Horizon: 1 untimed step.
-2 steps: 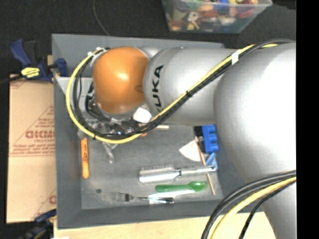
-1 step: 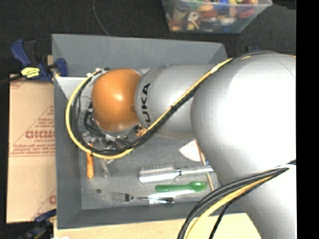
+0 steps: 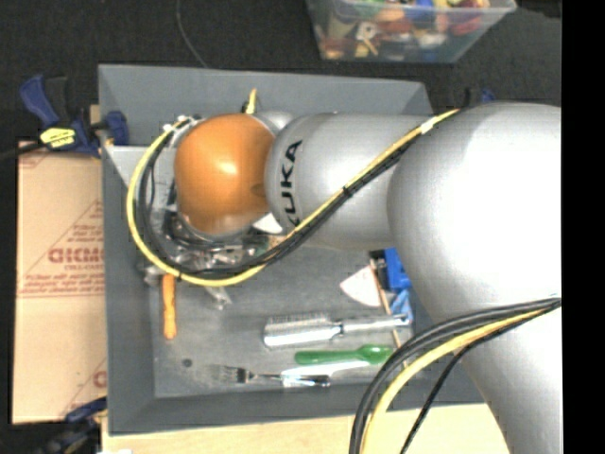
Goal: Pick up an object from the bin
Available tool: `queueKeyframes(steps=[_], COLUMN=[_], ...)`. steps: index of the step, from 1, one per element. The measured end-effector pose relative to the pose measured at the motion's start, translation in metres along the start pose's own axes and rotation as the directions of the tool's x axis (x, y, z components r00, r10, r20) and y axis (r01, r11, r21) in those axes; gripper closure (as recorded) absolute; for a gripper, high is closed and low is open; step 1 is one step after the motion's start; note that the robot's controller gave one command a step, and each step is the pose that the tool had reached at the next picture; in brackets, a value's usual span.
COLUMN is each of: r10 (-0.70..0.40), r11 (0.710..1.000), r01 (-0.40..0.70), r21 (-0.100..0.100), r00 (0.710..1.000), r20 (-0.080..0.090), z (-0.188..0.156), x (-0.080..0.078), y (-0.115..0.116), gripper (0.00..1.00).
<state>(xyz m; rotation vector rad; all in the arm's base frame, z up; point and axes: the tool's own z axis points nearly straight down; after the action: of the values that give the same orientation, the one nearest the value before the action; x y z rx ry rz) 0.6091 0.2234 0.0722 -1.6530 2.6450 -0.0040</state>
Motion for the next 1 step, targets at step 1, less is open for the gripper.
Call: queueKeyframes(steps=[1], r10=[0.488], r11=[0.873], r01=[-0.488], r21=[-0.005], r00=[0.873], r20=[-0.010], z=[0.0013], x=[0.0067], y=[0.0187], gripper=[1.00])
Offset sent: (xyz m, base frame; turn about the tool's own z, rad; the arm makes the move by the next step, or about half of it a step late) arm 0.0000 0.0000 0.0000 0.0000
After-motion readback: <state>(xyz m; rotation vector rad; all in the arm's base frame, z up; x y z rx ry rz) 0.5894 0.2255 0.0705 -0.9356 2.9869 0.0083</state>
